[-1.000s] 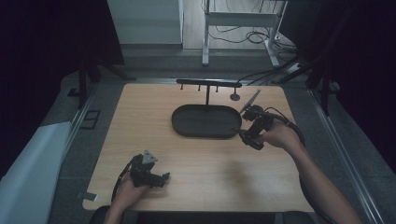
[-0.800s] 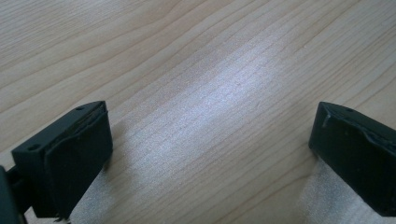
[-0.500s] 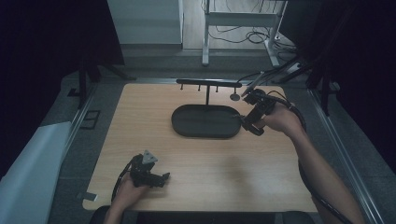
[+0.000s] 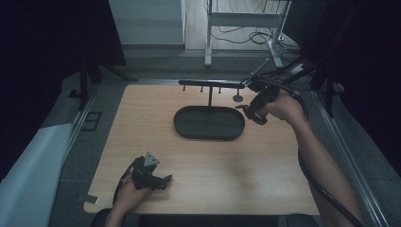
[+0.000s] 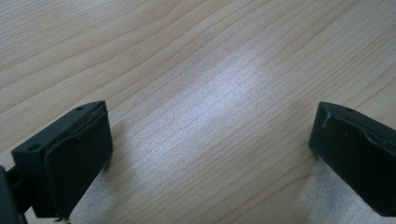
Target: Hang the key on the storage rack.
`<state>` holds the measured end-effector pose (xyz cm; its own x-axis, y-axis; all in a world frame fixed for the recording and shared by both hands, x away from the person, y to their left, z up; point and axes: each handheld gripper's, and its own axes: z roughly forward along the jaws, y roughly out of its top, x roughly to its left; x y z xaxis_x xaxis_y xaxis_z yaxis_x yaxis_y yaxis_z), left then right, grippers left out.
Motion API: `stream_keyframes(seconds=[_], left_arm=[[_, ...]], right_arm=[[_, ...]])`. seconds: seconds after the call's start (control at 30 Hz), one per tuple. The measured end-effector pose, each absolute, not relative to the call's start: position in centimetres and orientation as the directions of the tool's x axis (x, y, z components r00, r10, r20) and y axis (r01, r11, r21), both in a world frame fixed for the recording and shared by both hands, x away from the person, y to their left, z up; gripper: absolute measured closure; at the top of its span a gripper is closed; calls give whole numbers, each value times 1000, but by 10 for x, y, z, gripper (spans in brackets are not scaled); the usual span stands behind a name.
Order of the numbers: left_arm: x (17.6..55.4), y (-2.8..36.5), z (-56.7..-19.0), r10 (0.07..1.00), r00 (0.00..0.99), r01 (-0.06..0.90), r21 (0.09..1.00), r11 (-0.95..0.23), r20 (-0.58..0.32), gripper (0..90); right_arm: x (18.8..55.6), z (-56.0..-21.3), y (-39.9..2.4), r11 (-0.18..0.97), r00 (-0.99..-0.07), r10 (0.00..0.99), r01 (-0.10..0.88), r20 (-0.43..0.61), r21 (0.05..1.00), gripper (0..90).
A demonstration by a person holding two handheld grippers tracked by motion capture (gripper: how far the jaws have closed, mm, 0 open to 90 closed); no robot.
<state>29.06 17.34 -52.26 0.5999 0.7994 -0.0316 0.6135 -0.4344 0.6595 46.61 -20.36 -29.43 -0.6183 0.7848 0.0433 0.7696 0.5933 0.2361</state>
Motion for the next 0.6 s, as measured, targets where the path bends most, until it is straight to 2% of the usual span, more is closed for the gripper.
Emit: stream_keyframes(seconds=[0.6], left_arm=[[291, 173, -523, 799, 600, 613, 660, -434, -32, 0]], right_arm=[[489, -272, -196, 555, -579, 815, 791, 24, 258, 488]])
